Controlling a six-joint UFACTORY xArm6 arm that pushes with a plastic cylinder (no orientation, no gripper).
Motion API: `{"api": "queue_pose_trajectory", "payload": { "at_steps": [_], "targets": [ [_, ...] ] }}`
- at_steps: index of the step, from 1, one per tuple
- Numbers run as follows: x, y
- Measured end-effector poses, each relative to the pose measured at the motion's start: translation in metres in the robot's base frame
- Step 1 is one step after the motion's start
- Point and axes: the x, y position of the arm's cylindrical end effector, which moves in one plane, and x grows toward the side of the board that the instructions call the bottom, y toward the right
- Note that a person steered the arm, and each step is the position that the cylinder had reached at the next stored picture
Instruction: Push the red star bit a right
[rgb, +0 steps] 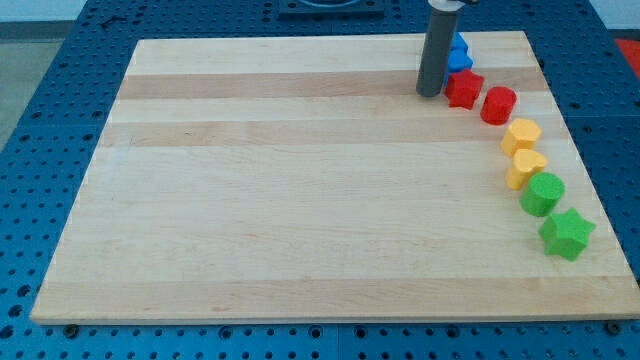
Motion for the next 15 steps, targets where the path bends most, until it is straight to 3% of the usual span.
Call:
{"api": "queue_pose_trajectory", "payload": {
  "at_steps": [2,8,15],
  "targets": [
    [-0.006,0.024],
    [0.016,0.022],
    [-0.001,0.051]
  ]
}}
